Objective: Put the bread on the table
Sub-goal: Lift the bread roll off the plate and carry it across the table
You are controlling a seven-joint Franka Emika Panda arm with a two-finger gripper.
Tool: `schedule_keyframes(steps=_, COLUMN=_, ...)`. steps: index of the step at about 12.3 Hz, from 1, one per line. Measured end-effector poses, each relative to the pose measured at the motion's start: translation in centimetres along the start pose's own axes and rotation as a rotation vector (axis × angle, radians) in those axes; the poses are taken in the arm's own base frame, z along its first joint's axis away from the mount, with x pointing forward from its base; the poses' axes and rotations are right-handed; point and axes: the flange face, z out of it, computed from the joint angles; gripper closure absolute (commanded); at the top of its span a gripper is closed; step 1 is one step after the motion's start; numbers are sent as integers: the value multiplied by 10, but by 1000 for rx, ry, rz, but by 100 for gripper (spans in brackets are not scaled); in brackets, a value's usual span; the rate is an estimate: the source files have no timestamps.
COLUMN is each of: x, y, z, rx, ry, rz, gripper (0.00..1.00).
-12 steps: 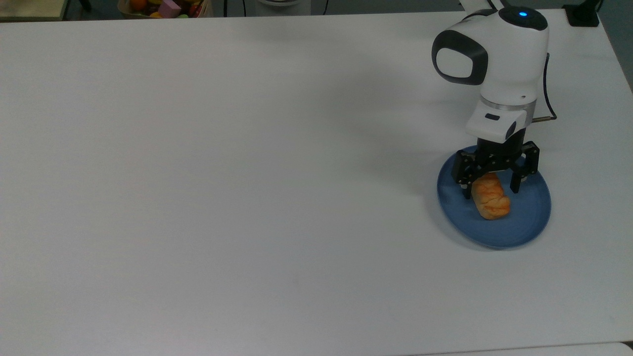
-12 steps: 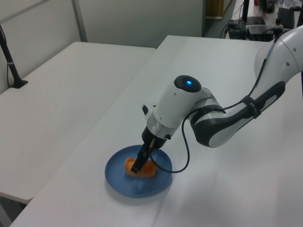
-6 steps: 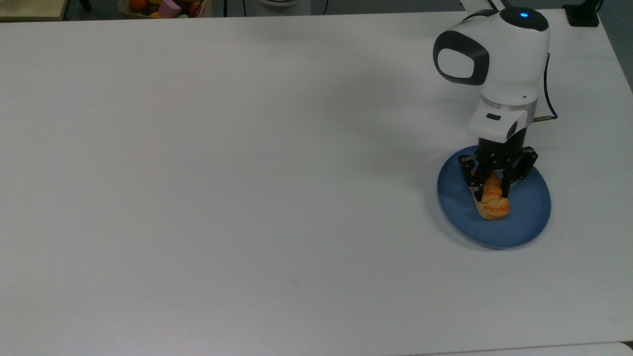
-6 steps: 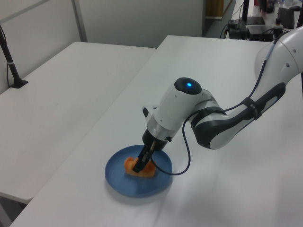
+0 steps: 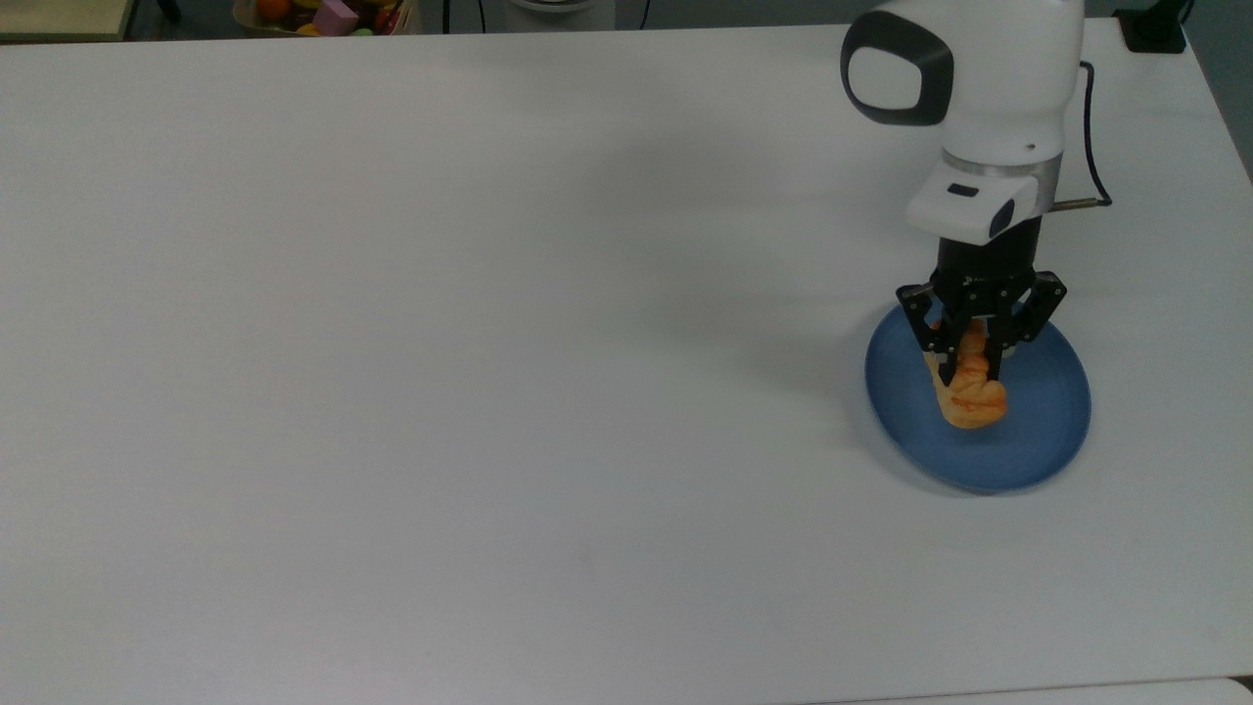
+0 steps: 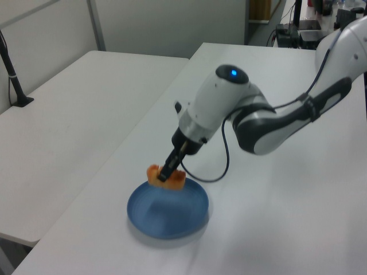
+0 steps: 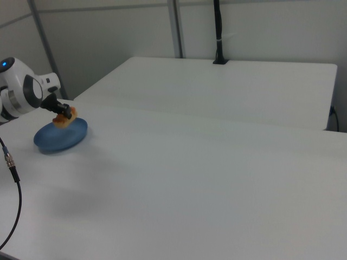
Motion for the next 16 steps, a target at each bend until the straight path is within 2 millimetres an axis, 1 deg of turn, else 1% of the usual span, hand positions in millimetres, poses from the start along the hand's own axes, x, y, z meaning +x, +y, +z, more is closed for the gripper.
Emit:
schedule_keyframes(steps=2, x=23, y=23, z=-39, rx=-9, ry=1, rz=54, gripper=63)
schedule_keyframes(steps=3, x=33, y=37, z=-63, rx=-8, ry=-1, rz=80, gripper=63)
schedule_keyframes(steps=5, x=45, y=68, z=-108, rx=-3, ry=-20, rz=99, gripper=62)
schedule_keyframes(steps=6, x=50, y=87, z=-129, rx=1, ry=-40, rz=99, gripper=62)
schedule_keyframes(steps=8, x=56, y=133, z=-166, rx=20, ry=-98, rz=87, gripper=62)
schedule_keyframes(steps=10, x=55, y=185, z=-197, rx=31, ry=-175, rz=50, gripper=62)
schedule_keyframes(steps=13, x=56, y=241, z=-220, rx=36, ry=-232, rz=15, gripper=62)
schedule_keyframes(steps=14, x=57, y=273, z=-227, rx=44, ry=-245, rz=6, gripper=62)
schedule_keyframes(steps=15, x=58, y=291, z=-229, rx=50, ry=-250, rz=-3, gripper=62)
schedule_keyframes(steps=16, x=59, y=318, z=-229, rx=51, ry=-250, rz=-13, gripper=62)
